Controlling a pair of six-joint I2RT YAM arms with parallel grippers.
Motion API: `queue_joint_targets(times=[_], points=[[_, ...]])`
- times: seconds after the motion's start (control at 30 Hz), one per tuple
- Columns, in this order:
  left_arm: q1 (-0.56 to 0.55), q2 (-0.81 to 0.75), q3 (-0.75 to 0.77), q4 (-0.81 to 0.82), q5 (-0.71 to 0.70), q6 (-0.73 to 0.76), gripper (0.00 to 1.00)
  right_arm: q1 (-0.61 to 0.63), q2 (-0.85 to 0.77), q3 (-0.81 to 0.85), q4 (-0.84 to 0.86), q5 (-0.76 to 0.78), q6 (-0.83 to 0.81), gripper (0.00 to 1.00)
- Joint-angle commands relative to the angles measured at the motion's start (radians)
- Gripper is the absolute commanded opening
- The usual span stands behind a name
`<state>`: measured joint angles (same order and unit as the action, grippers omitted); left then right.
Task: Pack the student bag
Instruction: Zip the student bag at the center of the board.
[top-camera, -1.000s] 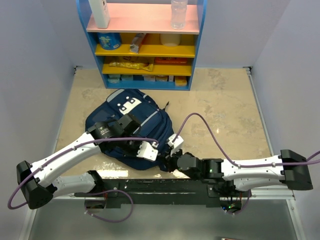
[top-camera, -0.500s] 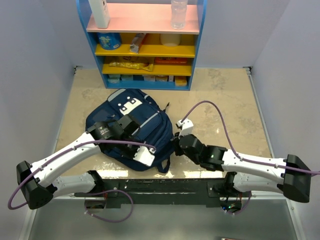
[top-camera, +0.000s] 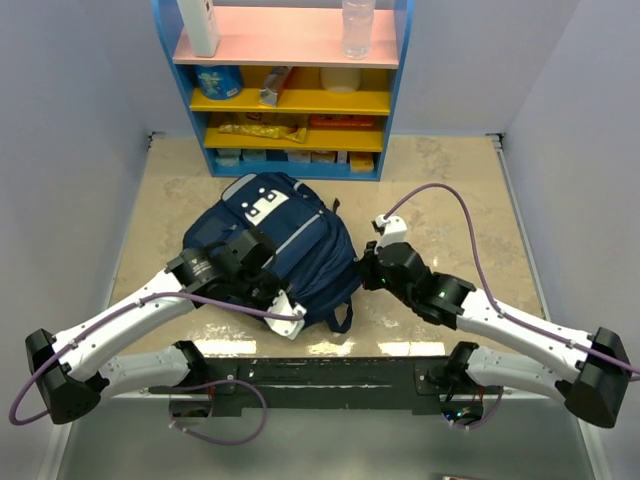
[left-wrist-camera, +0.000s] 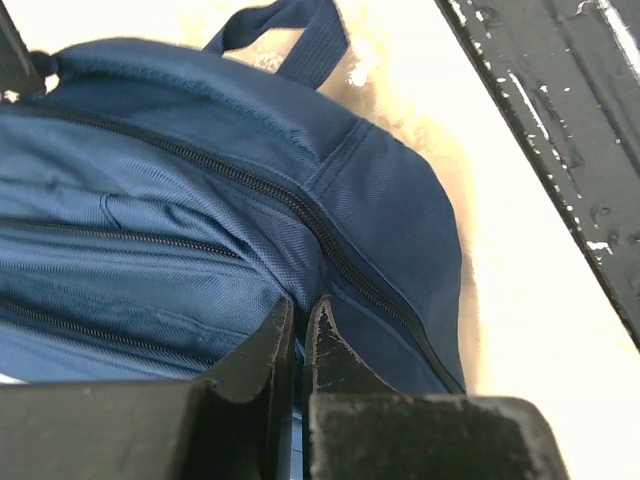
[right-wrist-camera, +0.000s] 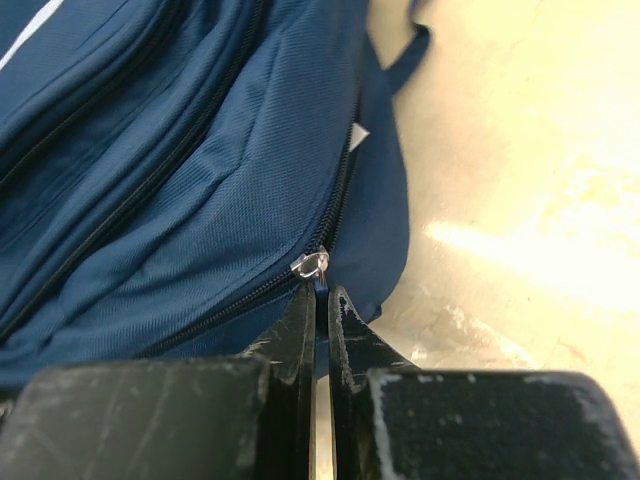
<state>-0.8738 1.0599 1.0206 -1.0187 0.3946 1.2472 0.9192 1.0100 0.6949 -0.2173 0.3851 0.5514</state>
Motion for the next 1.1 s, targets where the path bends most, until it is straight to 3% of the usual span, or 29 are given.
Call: queue_joint_targets(times=[0.0, 0.17, 0.27, 0.3, 0.33, 0.37, 0.43, 0.53, 0.77, 1.07], points=[[-0.01, -0.081, -0.068, -0.134, -0.062, 0.005, 0.02, -0.022, -0.111, -0.03, -0.008, 0.028, -0.018, 0.0], [0.039, -0.11, -0.116, 0.136, -0.189, -0.132, 0.07, 0.224, -0.128, -0.13, 0.142, -0.181, 0.031, 0.0], [0.101, -0.063, -0.065, 0.175, -0.195, -0.203, 0.19, 0.381, -0.076, -0.149, 0.206, -0.196, 0.082, 0.0], [0.125, -0.043, -0.036, 0.163, -0.189, -0.231, 0.38, 0.414, -0.061, -0.152, 0.213, -0.187, 0.096, 0.0], [0.131, -0.02, -0.002, 0.079, -0.122, -0.258, 0.49, 0.443, -0.036, -0.153, 0.24, -0.175, 0.108, 0.0], [0.134, 0.03, 0.089, 0.01, -0.056, -0.27, 0.99, 0.475, -0.024, -0.158, 0.271, -0.164, 0.123, 0.0], [0.136, 0.061, 0.148, -0.096, 0.109, -0.285, 1.0, 0.489, -0.001, -0.159, 0.294, -0.157, 0.131, 0.0], [0.122, 0.066, 0.165, -0.087, 0.184, -0.311, 1.0, 0.491, -0.002, -0.149, 0.3, -0.134, 0.125, 0.0], [-0.016, 0.051, 0.035, 0.052, 0.122, -0.396, 1.0, 0.489, -0.047, -0.136, 0.28, -0.092, 0.116, 0.0], [-0.033, 0.049, -0.111, 0.184, 0.044, -0.465, 1.0, 0.489, -0.021, -0.153, 0.318, -0.084, 0.131, 0.0]])
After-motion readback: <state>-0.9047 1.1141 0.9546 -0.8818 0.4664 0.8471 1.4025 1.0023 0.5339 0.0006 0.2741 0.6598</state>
